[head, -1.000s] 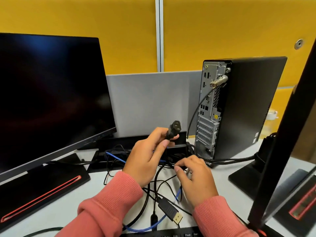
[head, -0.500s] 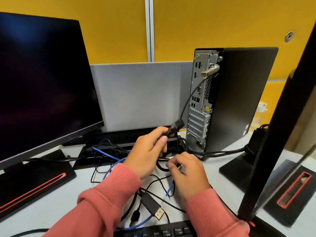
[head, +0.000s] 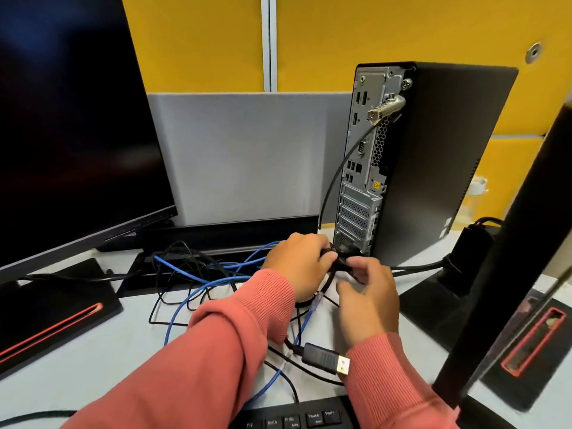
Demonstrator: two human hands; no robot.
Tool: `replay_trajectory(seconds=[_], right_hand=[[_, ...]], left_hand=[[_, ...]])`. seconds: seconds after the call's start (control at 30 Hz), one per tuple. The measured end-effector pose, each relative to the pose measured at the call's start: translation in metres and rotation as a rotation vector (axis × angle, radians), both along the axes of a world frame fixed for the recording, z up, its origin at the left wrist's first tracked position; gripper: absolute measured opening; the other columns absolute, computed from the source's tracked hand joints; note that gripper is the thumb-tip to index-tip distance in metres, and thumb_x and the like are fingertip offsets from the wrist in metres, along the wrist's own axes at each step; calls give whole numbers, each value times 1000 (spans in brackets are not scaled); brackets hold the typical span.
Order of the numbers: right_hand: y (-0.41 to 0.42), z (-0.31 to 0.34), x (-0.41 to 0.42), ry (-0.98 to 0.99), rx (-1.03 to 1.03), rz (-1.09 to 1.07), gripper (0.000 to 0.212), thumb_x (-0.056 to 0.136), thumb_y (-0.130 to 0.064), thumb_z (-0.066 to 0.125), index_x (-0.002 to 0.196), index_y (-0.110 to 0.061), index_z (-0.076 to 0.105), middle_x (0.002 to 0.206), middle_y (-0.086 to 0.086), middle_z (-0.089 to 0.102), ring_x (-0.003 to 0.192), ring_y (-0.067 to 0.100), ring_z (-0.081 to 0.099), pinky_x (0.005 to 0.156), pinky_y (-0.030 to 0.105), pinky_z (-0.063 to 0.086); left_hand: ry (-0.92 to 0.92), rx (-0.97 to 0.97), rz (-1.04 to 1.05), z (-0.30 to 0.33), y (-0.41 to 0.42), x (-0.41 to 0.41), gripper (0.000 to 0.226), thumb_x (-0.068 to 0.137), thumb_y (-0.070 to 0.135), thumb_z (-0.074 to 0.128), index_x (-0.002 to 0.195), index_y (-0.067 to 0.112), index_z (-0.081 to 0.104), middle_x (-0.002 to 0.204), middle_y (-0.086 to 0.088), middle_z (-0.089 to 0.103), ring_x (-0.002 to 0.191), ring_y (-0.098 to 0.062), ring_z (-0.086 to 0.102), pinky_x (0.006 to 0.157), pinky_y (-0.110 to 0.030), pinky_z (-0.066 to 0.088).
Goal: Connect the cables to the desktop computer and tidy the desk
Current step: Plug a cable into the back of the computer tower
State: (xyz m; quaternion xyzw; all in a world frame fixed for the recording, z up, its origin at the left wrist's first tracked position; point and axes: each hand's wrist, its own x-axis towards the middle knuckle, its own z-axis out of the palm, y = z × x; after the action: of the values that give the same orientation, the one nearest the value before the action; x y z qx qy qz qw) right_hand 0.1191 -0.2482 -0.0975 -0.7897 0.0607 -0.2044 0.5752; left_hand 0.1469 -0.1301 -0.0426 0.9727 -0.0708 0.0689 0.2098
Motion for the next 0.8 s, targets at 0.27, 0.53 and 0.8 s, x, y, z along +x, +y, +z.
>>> replay_trajectory(seconds=[0.27,0.53,0.8], right_hand=[[-2,2,8,-19,165,-180,62,79,7,66,129,-26,49,129,-6,46,118,21,50,93,28,38],[-1,0,8,17,69,-147,77,82,7,55,147,-30,39,149,-9,42,137,13,27,103,23,25],[-4,3,4,20,59,-88,84,82,12,48,152,-31,34,157,-13,35,144,11,33,107,22,28]], left_hand=[[-55,37,15,-7,-9,-4,27,101,46,50,107,29,69,103,-3,70,99,-29,64,81,-40,54],[-282,197,14,-19,-14,-4,35,103,48,45,110,27,71,106,5,62,108,-23,47,88,-41,35],[-238,198,12,-24,-16,3,37,106,46,38,106,26,69,102,5,63,103,-22,50,89,-42,37]])
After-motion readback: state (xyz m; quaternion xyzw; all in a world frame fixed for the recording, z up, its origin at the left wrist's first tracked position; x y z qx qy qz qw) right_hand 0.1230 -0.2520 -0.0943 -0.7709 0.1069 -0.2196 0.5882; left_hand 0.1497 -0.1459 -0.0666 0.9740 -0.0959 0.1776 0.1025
